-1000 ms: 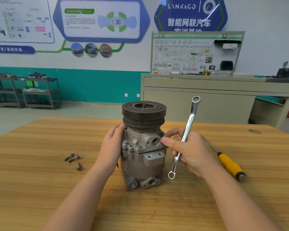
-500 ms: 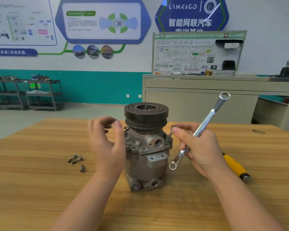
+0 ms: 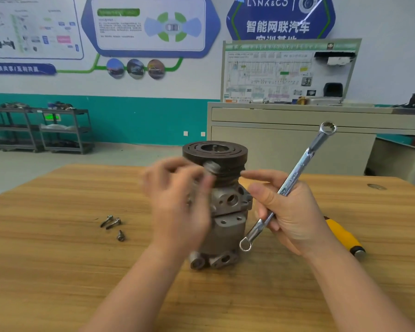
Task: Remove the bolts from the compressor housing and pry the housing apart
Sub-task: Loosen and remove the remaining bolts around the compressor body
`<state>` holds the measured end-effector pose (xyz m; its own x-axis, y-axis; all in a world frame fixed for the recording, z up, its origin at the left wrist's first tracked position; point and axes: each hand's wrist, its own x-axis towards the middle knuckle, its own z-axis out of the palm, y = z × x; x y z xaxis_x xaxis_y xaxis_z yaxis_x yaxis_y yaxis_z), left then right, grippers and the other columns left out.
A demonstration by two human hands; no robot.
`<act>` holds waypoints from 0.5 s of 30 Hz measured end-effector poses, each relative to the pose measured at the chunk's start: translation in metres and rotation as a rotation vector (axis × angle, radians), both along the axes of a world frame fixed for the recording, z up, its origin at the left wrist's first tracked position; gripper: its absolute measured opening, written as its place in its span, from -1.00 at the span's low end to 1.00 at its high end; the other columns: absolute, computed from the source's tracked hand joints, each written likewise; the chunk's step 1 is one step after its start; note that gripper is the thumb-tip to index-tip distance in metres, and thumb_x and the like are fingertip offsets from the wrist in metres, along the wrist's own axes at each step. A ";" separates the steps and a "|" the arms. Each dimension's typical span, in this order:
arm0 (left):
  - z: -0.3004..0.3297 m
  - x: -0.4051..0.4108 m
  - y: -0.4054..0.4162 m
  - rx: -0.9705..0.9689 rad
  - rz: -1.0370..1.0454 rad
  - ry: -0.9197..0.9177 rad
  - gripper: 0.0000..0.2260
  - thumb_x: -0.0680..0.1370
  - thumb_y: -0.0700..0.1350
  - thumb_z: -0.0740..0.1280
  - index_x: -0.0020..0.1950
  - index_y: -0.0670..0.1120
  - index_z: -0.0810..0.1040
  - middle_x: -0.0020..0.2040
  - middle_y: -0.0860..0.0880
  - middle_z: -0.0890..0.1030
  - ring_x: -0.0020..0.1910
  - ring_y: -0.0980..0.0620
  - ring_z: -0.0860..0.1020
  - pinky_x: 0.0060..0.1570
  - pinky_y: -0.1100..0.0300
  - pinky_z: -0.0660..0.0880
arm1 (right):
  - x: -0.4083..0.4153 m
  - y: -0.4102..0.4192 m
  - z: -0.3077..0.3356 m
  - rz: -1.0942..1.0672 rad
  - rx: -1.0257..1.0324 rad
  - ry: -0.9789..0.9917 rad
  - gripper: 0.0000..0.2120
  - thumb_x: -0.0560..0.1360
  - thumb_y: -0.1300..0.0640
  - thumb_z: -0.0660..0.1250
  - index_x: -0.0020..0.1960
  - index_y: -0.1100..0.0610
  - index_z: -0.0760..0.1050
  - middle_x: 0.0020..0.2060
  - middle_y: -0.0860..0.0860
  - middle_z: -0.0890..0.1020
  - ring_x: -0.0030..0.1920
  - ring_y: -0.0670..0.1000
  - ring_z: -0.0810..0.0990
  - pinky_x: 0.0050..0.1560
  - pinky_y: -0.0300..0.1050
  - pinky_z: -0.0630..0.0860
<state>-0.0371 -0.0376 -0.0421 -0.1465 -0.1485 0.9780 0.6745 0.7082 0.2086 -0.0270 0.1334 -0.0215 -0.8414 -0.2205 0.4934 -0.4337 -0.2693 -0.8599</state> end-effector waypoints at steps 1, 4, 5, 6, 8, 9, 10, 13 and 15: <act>0.003 -0.008 -0.015 0.194 0.045 -0.011 -0.82 0.59 -0.08 0.28 -0.01 -0.20 0.56 0.02 -0.12 0.49 0.10 -0.02 0.37 0.12 0.08 0.30 | -0.001 0.001 0.000 -0.014 -0.005 -0.016 -0.71 0.27 -0.07 0.53 -0.04 -0.01 0.70 -0.57 0.02 0.47 -0.66 -0.13 0.31 -0.62 -0.35 0.21; 0.002 -0.038 -0.081 0.645 0.417 -0.546 -0.72 0.65 0.05 0.21 0.07 -0.15 0.56 0.21 -0.24 0.48 0.26 -0.22 0.37 0.28 -0.12 0.26 | -0.006 0.004 -0.001 -0.045 -0.089 -0.077 -0.69 0.45 -0.06 0.36 0.15 0.01 0.58 -0.49 0.05 0.53 -0.63 -0.10 0.36 -0.61 -0.34 0.25; -0.005 -0.044 -0.101 0.708 0.552 -0.815 -0.69 0.65 0.08 0.20 0.12 -0.13 0.57 0.27 -0.26 0.46 0.32 -0.25 0.33 0.32 -0.16 0.23 | -0.008 0.005 -0.002 -0.031 -0.136 -0.102 -0.72 0.53 0.02 0.27 0.22 0.05 0.51 -0.46 0.06 0.55 -0.62 -0.09 0.39 -0.60 -0.33 0.28; -0.014 -0.048 -0.116 0.748 0.627 -1.003 -0.66 0.65 0.09 0.21 0.16 -0.14 0.59 0.31 -0.27 0.46 0.36 -0.26 0.30 0.35 -0.18 0.20 | -0.010 0.005 -0.003 -0.014 -0.185 -0.126 -0.75 0.58 0.12 0.20 0.25 0.09 0.45 -0.44 0.08 0.56 -0.60 -0.07 0.41 -0.59 -0.31 0.30; -0.030 -0.053 -0.129 0.772 0.672 -1.155 -0.65 0.64 0.07 0.24 0.21 -0.17 0.60 0.32 -0.28 0.47 0.38 -0.25 0.28 0.36 -0.17 0.18 | -0.011 0.005 -0.005 -0.003 -0.242 -0.154 -0.74 0.59 0.27 0.12 0.25 0.13 0.38 -0.42 0.11 0.57 -0.60 -0.05 0.43 -0.58 -0.29 0.32; -0.037 -0.055 -0.129 0.768 0.687 -1.177 -0.64 0.64 0.06 0.25 0.22 -0.19 0.60 0.33 -0.27 0.47 0.39 -0.24 0.28 0.37 -0.15 0.18 | -0.011 0.004 -0.006 -0.005 -0.250 -0.161 -0.73 0.58 0.30 0.10 0.24 0.13 0.37 -0.42 0.12 0.57 -0.60 -0.04 0.43 -0.58 -0.28 0.32; -0.042 -0.056 -0.128 0.757 0.705 -1.200 -0.64 0.63 0.05 0.26 0.23 -0.20 0.59 0.32 -0.27 0.48 0.39 -0.24 0.28 0.37 -0.13 0.17 | -0.012 0.003 -0.007 -0.009 -0.254 -0.167 -0.73 0.58 0.32 0.10 0.24 0.13 0.36 -0.43 0.12 0.57 -0.61 -0.04 0.43 -0.59 -0.28 0.31; -0.048 -0.062 -0.127 0.726 0.757 -1.245 -0.65 0.63 0.02 0.27 0.24 -0.23 0.57 0.31 -0.25 0.49 0.39 -0.22 0.29 0.36 -0.10 0.15 | -0.014 0.004 -0.009 -0.024 -0.266 -0.197 -0.74 0.57 0.33 0.09 0.23 0.15 0.36 -0.44 0.11 0.55 -0.62 -0.05 0.41 -0.62 -0.28 0.29; -0.051 -0.067 -0.130 0.699 0.787 -1.271 -0.68 0.62 -0.02 0.28 0.23 -0.23 0.56 0.31 -0.25 0.50 0.38 -0.21 0.29 0.38 -0.11 0.14 | -0.016 0.006 -0.009 -0.021 -0.283 -0.204 -0.73 0.55 0.33 0.12 0.22 0.16 0.36 -0.43 0.11 0.55 -0.62 -0.06 0.41 -0.63 -0.28 0.29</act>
<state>-0.1039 -0.1676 -0.0931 -0.4312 -0.9021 0.0137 -0.6239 0.3092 0.7177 -0.0430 0.1394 -0.0305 -0.9320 -0.0810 0.3534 -0.2680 -0.5024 -0.8220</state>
